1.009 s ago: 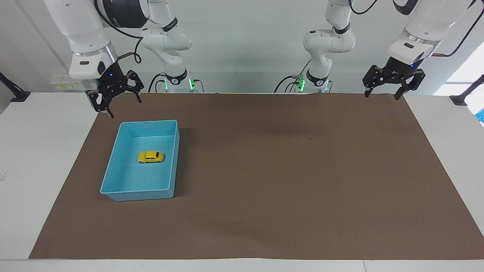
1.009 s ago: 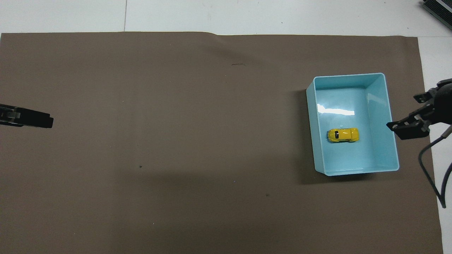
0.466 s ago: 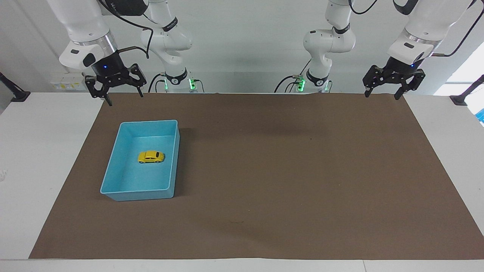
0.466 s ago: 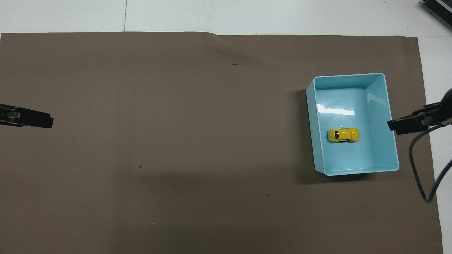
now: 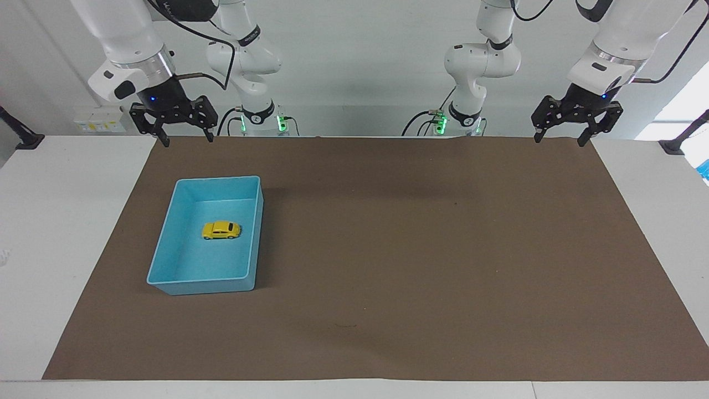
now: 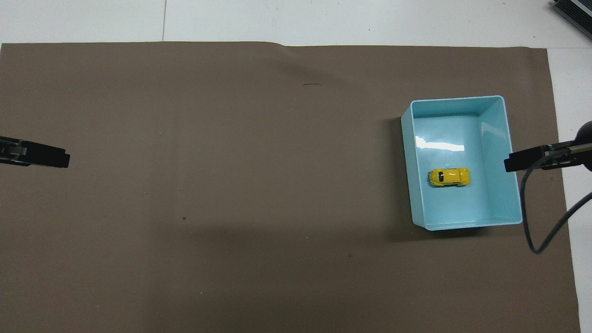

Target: Wind up and store yellow beetle car

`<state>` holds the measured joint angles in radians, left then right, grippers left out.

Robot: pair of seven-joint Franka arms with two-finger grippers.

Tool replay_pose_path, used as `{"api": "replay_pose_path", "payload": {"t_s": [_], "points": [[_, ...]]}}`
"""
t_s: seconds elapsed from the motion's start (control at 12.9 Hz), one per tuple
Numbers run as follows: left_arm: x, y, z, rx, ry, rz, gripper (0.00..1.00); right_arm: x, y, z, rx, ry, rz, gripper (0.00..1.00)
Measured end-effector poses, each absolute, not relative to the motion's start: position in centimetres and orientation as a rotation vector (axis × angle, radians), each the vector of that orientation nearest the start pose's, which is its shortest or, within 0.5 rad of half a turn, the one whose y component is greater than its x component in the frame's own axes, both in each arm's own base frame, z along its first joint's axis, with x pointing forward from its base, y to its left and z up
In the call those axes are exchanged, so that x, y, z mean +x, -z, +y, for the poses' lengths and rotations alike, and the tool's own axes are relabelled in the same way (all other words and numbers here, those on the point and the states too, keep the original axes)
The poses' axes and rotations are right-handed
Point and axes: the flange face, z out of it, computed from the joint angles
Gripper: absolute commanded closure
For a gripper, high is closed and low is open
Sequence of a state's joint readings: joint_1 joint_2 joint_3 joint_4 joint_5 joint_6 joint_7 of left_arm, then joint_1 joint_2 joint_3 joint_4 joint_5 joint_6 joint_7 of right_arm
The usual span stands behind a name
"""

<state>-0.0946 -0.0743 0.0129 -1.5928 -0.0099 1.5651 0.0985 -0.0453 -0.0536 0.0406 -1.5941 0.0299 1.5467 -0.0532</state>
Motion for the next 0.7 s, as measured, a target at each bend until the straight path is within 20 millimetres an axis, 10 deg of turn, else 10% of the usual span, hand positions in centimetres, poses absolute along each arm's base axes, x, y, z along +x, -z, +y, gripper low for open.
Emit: {"api": "replay_pose_path", "payload": {"t_s": [0.7], "points": [[52.90,-65.39,-4.41,-3.138,0.074,0.284,0.00,53.41,-65.22,-0.04,-3.125,0.031,-0.034,0.00]]}}
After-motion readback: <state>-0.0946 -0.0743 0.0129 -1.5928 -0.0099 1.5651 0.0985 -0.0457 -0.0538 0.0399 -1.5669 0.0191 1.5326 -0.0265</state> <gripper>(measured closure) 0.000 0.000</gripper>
